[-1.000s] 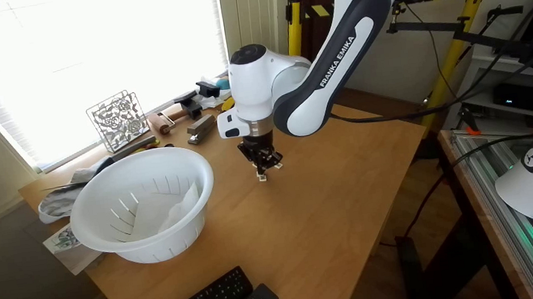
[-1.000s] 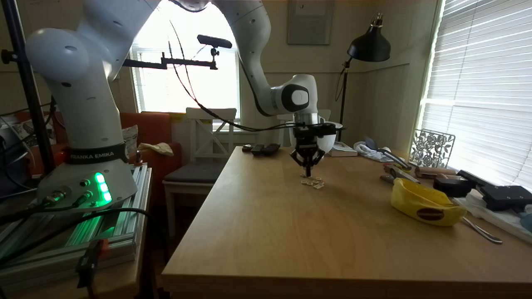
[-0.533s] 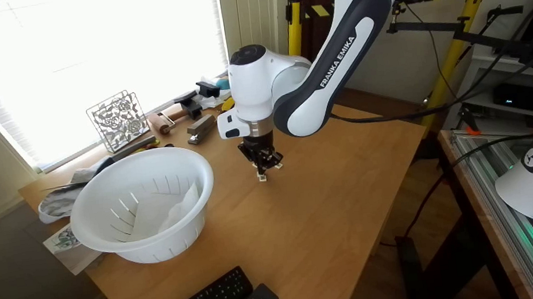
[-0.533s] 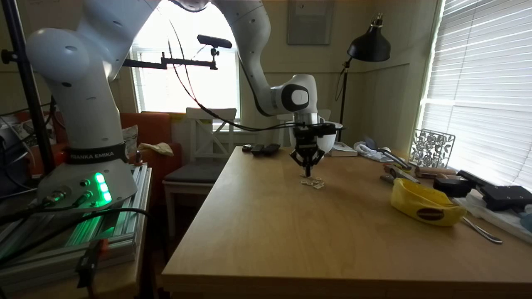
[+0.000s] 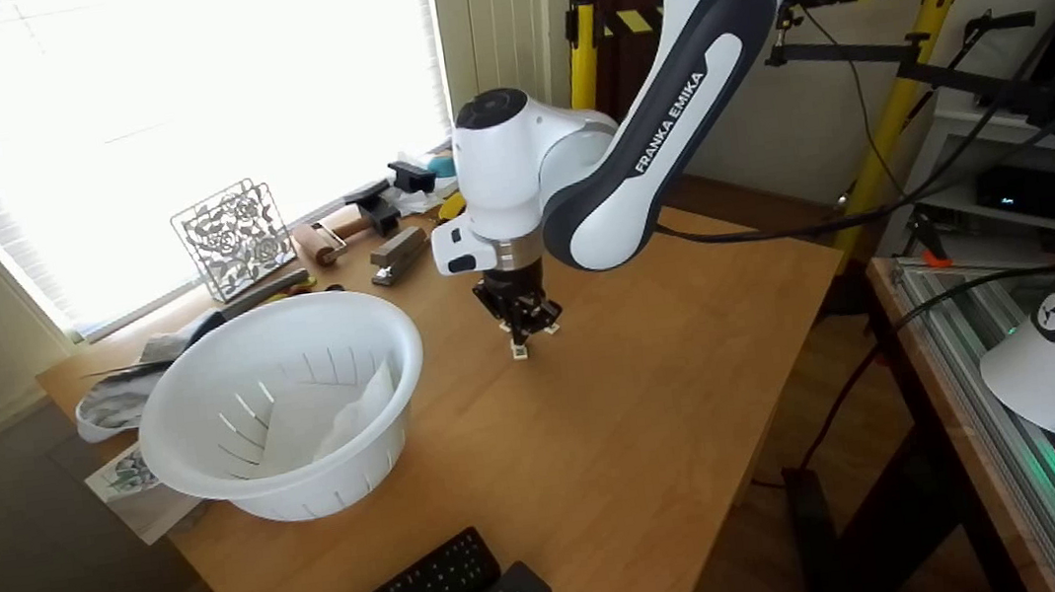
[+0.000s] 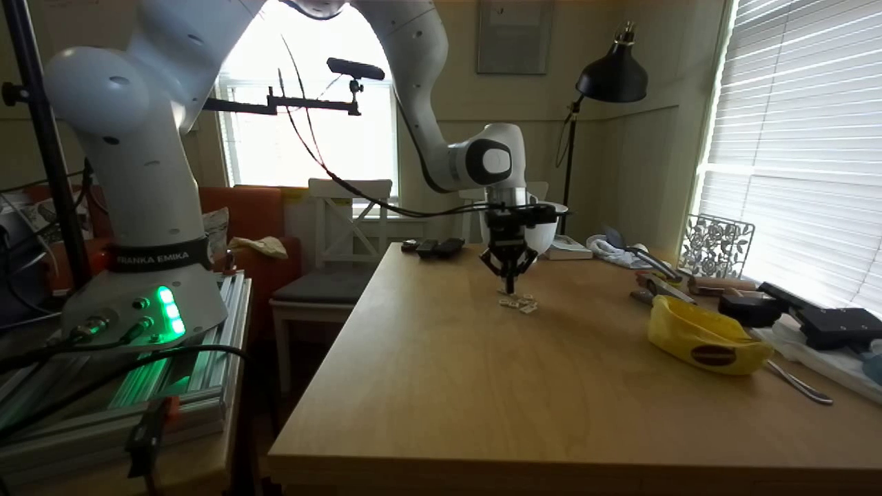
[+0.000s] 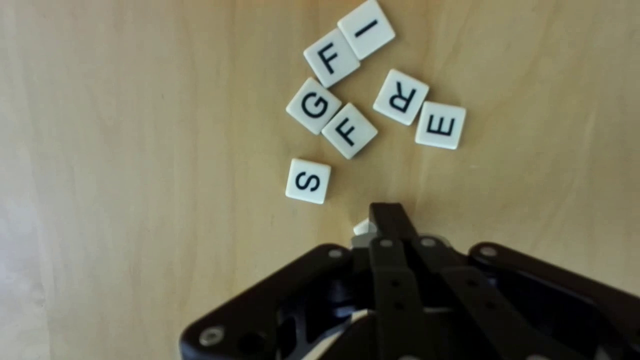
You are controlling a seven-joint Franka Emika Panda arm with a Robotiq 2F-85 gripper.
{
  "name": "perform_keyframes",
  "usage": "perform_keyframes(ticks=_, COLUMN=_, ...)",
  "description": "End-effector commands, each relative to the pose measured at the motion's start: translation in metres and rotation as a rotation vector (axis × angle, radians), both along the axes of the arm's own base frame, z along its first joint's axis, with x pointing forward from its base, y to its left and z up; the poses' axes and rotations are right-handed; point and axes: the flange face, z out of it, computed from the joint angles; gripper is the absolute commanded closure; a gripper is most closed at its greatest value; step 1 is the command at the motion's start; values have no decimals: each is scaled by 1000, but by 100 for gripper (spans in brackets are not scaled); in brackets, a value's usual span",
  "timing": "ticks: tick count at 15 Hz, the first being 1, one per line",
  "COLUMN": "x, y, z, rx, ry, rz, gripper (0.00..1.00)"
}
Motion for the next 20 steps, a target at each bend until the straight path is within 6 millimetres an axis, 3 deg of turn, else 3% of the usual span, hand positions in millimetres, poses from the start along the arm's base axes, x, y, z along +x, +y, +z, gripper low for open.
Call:
perform_keyframes(ticks=1, x=-22, y=-7, z=-13, rx=-33, ry=49, rz=7, gripper=100)
perform_keyframes(ticks=9, x=-29, y=-13, z=-12, rx=-57, ry=63, rz=9, gripper=100)
perform_keyframes(ticks=20, x=-19, y=-15, z=-13, rx=-42, ry=17, rz=-48, gripper=100)
